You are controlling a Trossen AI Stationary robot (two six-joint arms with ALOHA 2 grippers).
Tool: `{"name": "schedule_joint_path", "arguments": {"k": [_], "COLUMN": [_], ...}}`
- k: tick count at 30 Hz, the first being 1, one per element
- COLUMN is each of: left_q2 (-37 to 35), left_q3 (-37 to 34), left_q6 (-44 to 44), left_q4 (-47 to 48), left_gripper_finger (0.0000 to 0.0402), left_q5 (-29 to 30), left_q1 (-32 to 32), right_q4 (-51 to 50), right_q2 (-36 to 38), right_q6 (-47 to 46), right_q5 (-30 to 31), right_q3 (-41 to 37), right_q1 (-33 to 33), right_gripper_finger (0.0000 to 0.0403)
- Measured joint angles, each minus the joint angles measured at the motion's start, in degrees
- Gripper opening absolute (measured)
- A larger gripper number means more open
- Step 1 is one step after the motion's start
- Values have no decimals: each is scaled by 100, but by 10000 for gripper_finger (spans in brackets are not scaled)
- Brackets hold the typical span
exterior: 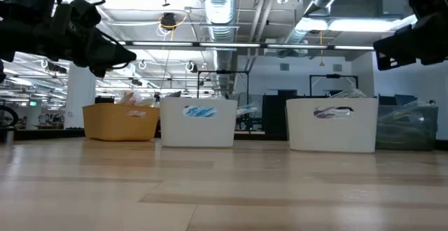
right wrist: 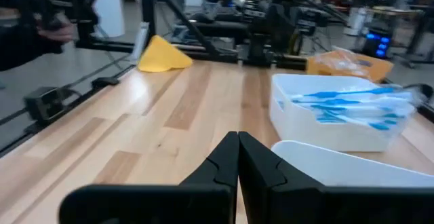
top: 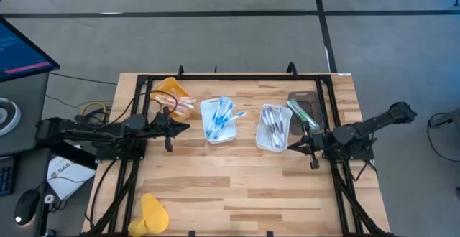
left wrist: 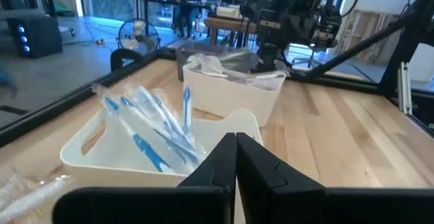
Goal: Pick & Place Toothbrushes
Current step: Return to Home Position
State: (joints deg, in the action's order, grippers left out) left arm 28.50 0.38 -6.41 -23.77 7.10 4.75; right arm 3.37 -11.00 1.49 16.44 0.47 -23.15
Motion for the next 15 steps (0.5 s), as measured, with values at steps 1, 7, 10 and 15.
{"name": "schedule_joint_path", "arguments": {"k": [1,7,10,15], "left_q2": [0,-123,-255,-568], "left_q3": [0,0,0,0], "left_q6": [0,72,237,455], "left_q4": [32,-190,-273,-297], "left_gripper_finger": [1,1,1,1], "left_q5": [-2,-25,-151,-444], "left_q1": [0,-36,-117,-227], "right_q4": [-34,-60,-60,-60], "right_q2": [36,94,91,91], "right_q6": [25,240,303,303], "right_q5": [-138,-309,-306,-304], "right_q3": [0,-2,-2,-4], "right_q1": [45,285,437,623], "right_gripper_finger": [1,1,1,1]}}
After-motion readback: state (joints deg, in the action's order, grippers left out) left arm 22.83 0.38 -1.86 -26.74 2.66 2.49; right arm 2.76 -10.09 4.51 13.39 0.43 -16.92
